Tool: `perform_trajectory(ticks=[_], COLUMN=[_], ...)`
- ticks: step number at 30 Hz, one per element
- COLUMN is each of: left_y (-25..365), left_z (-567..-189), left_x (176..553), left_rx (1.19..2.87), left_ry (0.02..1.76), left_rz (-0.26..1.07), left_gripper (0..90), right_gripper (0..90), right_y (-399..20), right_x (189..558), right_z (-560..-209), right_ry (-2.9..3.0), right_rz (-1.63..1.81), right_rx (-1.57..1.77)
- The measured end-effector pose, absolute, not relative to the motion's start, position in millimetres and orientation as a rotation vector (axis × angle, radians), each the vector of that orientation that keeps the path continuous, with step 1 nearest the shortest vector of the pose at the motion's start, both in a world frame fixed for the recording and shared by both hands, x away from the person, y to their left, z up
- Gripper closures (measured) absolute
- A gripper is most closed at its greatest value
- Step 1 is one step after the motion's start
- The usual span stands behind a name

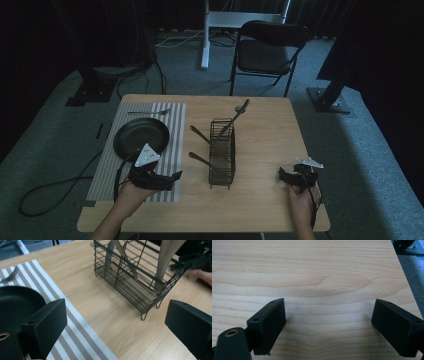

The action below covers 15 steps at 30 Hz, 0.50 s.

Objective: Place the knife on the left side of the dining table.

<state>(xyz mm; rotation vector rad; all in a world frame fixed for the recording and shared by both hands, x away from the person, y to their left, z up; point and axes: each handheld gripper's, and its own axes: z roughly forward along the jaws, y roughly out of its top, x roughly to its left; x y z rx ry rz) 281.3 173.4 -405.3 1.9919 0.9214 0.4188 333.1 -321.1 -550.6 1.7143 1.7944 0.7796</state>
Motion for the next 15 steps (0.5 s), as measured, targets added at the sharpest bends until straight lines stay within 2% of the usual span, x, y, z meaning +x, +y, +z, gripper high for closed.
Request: perform_trajectory(ticks=[15], left_y=[150], left_z=[-388], left_x=[288], left_rx=[1.99], left_ry=[0.859], left_rz=[0.403], left_gripper=[4.4], right_gripper=[11.3], right_y=[-321], right_x=[333], right_z=[-551], right_ry=[1.794], right_rz=[0.779], right_rx=[1.714])
